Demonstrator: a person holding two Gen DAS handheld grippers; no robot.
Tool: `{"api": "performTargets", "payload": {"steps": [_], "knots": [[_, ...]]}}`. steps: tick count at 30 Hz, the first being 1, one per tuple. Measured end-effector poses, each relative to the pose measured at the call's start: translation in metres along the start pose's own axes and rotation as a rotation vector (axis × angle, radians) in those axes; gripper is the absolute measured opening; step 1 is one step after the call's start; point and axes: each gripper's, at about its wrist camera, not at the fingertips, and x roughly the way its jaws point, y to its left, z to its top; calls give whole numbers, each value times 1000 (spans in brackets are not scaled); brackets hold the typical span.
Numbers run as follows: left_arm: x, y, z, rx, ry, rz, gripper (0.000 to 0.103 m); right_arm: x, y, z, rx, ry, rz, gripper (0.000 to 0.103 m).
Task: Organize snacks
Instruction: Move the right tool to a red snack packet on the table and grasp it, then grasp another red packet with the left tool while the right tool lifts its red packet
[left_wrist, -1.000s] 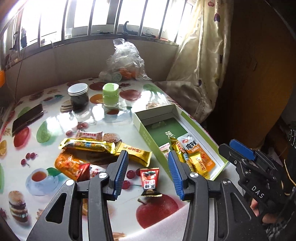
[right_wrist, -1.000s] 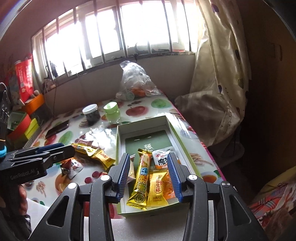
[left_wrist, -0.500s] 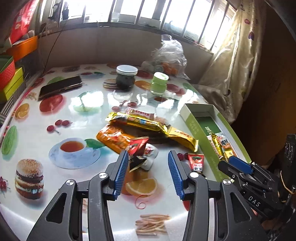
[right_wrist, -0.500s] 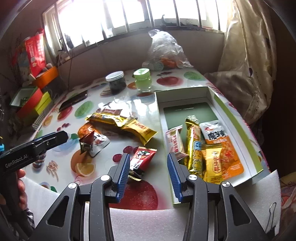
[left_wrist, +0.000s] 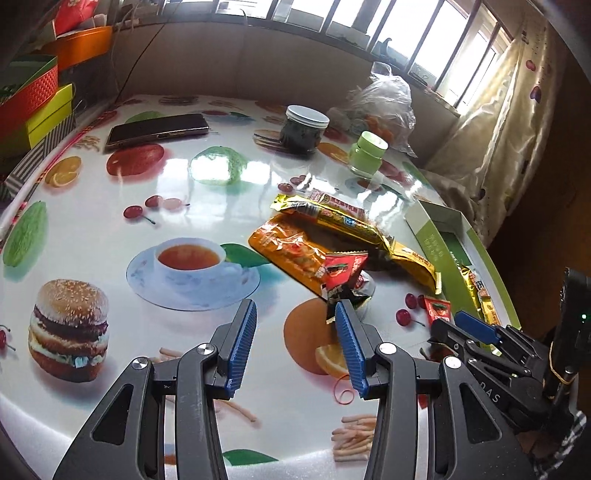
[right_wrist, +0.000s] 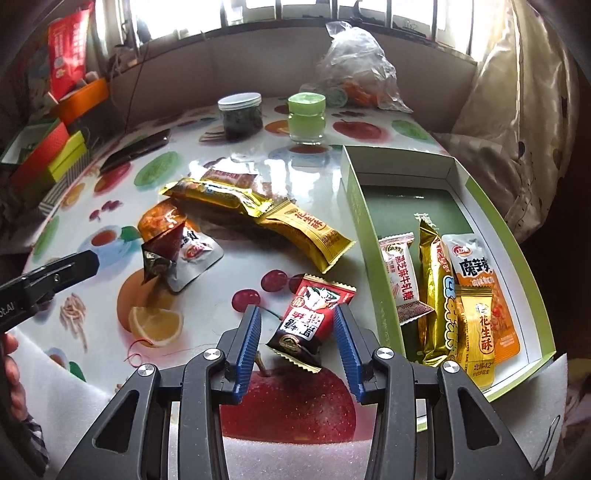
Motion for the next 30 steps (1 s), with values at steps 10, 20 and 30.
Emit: {"api": "performTargets", "payload": {"steps": [10, 20, 30], "knots": [[4, 10, 4, -29, 15, -28, 46, 13, 11, -1, -3, 20, 33, 24], [14, -9, 22, -5, 36, -96, 46, 10, 20, 0, -15, -15, 121, 23], [40, -31, 30, 46, 86, -64, 46, -2, 10, 6, 14, -56, 142, 23]]}}
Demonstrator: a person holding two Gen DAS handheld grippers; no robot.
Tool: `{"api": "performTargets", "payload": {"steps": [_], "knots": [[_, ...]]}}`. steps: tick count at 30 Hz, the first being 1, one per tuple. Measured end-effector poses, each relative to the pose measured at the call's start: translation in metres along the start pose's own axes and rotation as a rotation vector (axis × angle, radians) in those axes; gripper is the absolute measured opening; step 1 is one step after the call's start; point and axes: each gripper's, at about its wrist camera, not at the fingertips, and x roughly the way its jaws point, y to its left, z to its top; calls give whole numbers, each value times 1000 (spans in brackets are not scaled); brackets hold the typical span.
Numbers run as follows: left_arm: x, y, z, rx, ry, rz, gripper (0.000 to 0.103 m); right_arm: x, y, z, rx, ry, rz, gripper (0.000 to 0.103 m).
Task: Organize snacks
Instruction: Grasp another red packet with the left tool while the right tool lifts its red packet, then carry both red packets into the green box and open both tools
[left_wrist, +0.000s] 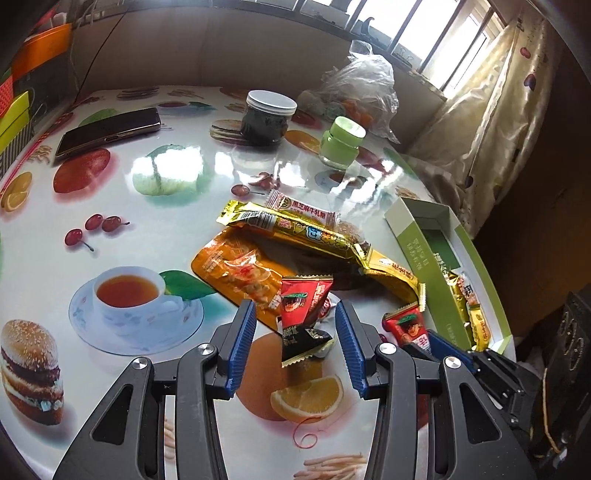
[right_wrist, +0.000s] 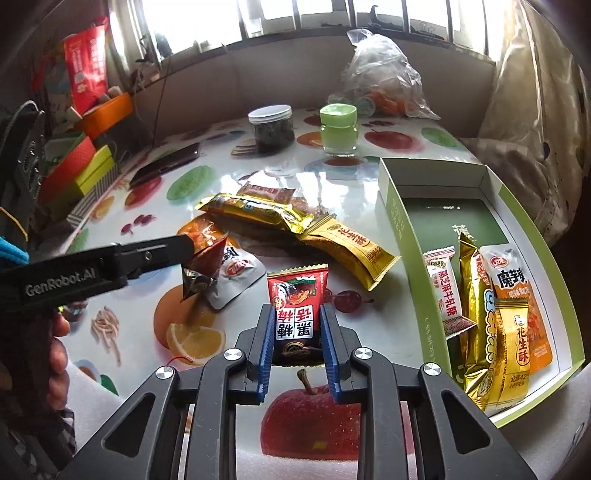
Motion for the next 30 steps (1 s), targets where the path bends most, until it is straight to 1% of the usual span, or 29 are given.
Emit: {"api": "performTargets", "payload": {"steps": [4, 7, 10, 17, 20, 30], "knots": [[10, -7, -2, 29, 16, 23, 46, -5, -5, 2, 17, -14, 10, 23], [18, -11, -4, 47, 37, 66, 46, -6, -8, 2, 25, -15, 18, 23], [25, -12, -6, 56, 59, 92, 46, -7, -8, 3, 27, -17, 20, 23], [29, -13, -7, 61, 55, 117, 45, -9, -12, 4, 40, -23, 30, 23], [32, -14, -6, 74, 57, 137, 29, -9, -14, 4, 46, -22, 33, 23], [29, -12, -5, 70, 50, 144, 26, -11, -18, 5, 59, -26, 37, 23]]}}
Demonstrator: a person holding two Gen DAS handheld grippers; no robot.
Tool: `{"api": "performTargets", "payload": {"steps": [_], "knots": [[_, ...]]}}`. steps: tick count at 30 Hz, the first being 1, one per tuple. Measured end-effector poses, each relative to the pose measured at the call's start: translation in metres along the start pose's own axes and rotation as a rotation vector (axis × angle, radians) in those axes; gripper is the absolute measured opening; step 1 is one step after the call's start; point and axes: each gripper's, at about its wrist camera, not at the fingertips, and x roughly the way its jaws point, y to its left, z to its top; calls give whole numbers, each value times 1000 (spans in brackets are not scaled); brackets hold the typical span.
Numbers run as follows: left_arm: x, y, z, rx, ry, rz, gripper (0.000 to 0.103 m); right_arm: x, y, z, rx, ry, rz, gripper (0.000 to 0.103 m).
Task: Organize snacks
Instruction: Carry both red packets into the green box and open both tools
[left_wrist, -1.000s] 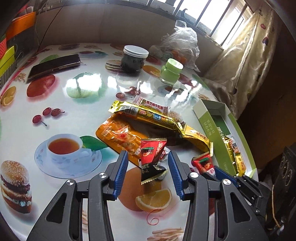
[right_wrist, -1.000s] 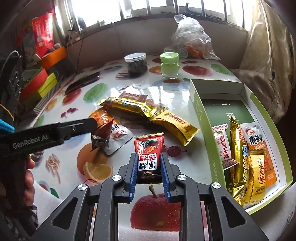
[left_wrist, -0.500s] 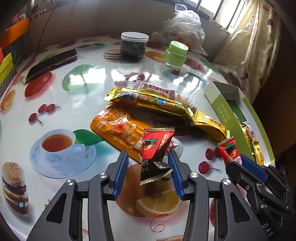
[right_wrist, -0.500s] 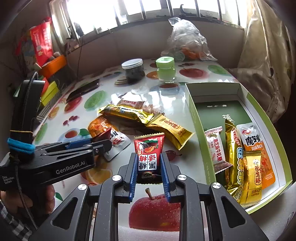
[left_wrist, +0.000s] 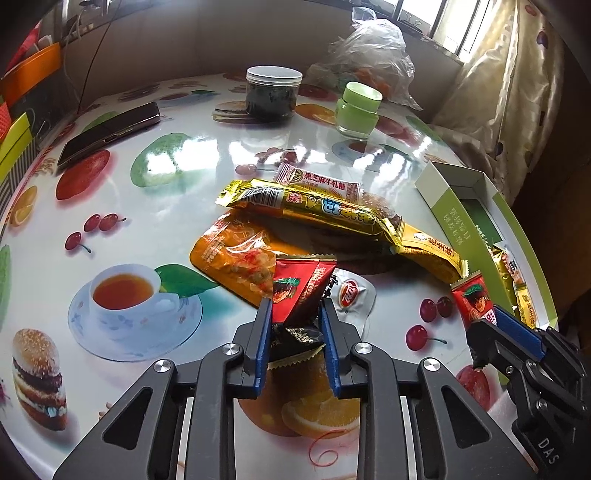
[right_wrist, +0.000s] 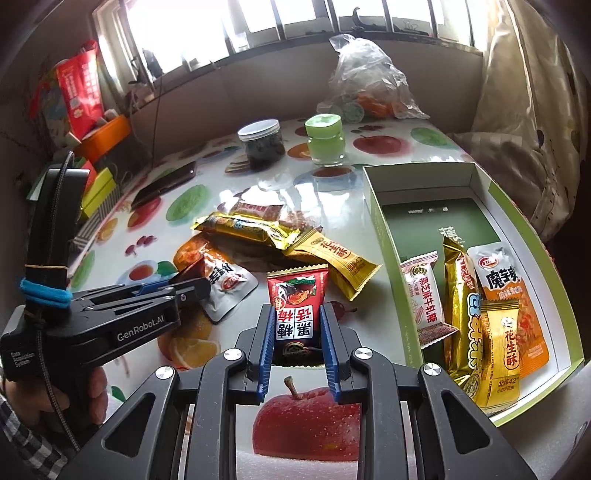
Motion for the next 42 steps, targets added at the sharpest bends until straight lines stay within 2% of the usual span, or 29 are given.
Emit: {"api": "performTargets", "payload": {"steps": [13, 26, 42], "knots": [[-35, -12, 10, 25, -75, -28, 26, -18, -4, 9, 5, -44, -7, 23], [-46, -54, 35, 108, -120, -88, 26, -43, -38, 20, 49, -100, -71, 23], [-14, -123, 61, 199, -62, -229, 26, -48, -92, 15, 135, -89, -164, 23]]}}
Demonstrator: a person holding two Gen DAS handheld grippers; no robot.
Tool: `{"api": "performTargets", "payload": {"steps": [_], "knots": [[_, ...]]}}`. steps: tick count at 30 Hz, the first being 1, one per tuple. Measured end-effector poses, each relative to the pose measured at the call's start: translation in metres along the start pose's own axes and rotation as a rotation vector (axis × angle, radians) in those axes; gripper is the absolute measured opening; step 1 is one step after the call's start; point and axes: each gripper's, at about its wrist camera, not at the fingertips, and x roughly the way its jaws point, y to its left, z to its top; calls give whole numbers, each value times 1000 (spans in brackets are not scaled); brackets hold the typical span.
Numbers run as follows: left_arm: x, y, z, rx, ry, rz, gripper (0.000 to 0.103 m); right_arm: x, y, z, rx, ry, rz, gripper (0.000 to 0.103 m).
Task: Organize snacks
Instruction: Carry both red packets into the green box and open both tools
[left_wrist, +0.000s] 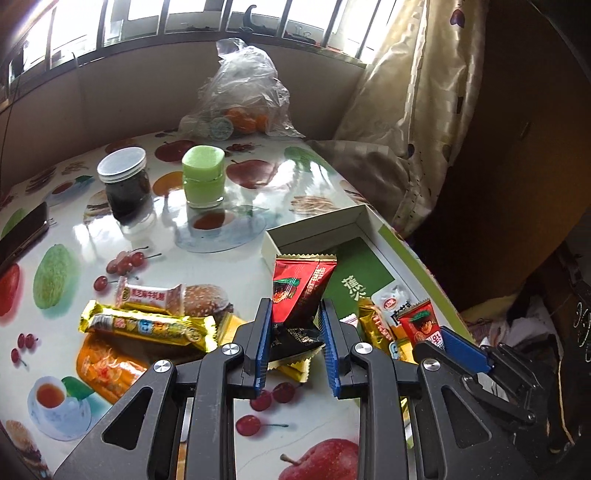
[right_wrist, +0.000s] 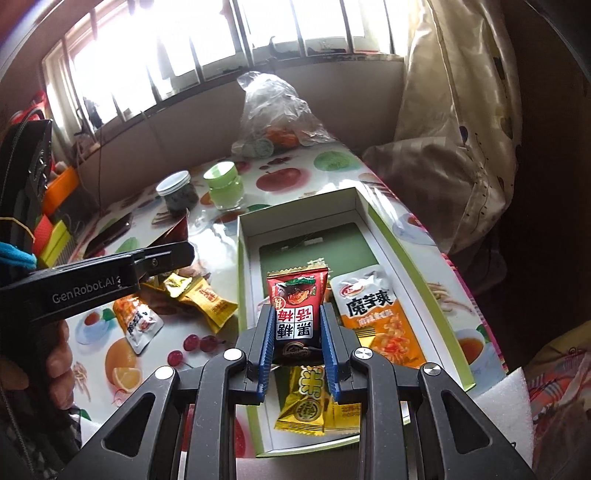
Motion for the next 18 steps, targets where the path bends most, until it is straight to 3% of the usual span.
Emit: {"api": "performTargets", "payload": {"steps": [7, 18], "knots": [[25, -19, 7, 24, 42, -31, 26, 5, -21, -6, 35, 19, -43, 23], [51, -33, 3, 50, 88, -19, 26, 11, -35, -13, 21, 35, -120, 23]]}}
